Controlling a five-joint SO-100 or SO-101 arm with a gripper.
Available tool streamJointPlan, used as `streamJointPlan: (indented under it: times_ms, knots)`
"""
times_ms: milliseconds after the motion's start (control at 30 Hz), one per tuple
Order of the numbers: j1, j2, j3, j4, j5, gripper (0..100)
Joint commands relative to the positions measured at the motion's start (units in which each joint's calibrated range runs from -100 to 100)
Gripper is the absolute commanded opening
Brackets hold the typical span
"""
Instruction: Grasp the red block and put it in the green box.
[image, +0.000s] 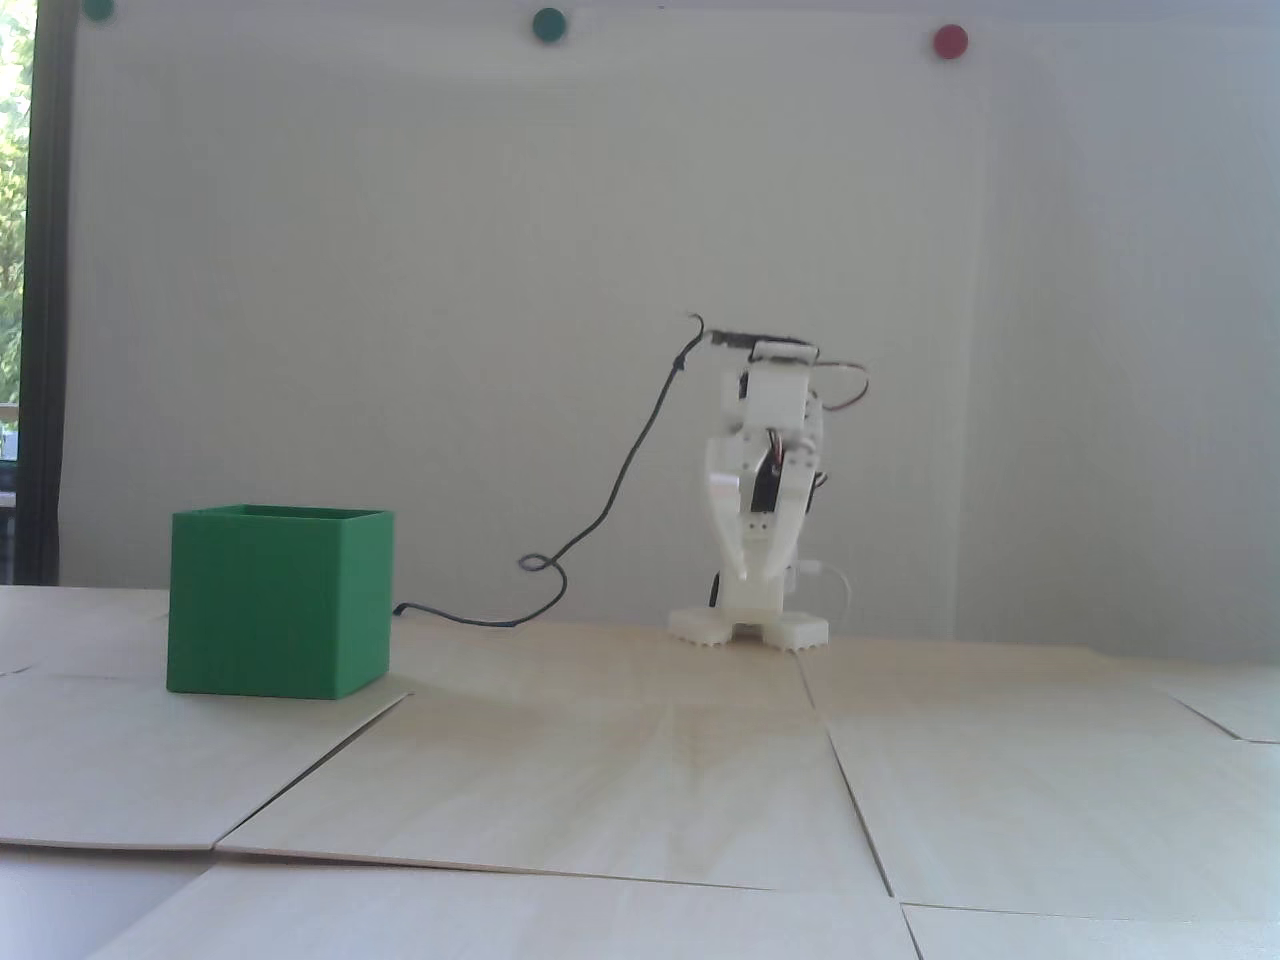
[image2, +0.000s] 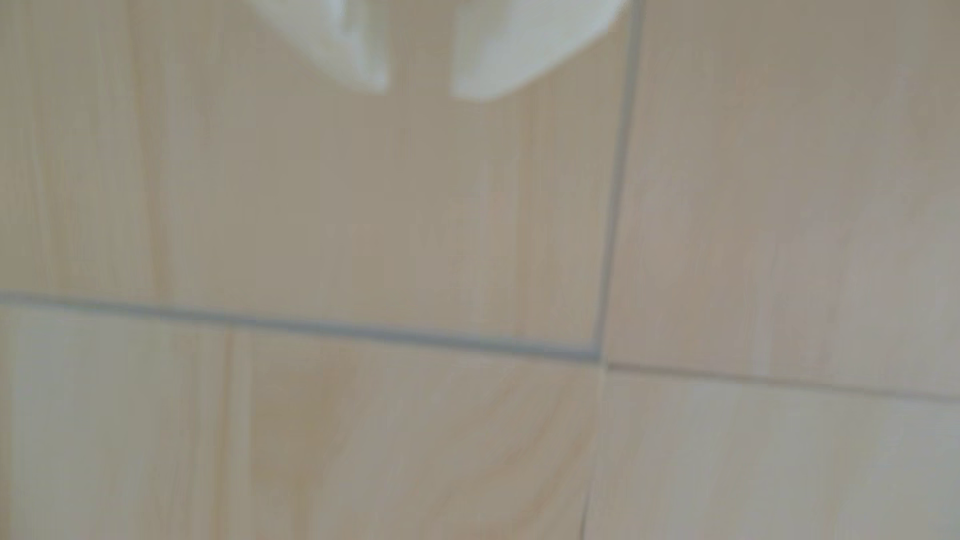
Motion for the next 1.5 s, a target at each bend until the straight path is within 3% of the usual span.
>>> streamJointPlan:
  times_ms: [0, 100, 433, 1467]
  knots:
    - [0.65, -1.33, 5.29, -6.43, 0.28, 2]
    - [0.65, -1.41, 5.29, -0.52, 0.34, 2]
    - [-0.24, -8.83, 5.29, 35.48, 0.39, 2]
    - [0.09, -9.94, 4.85, 34.64, 0.08, 2]
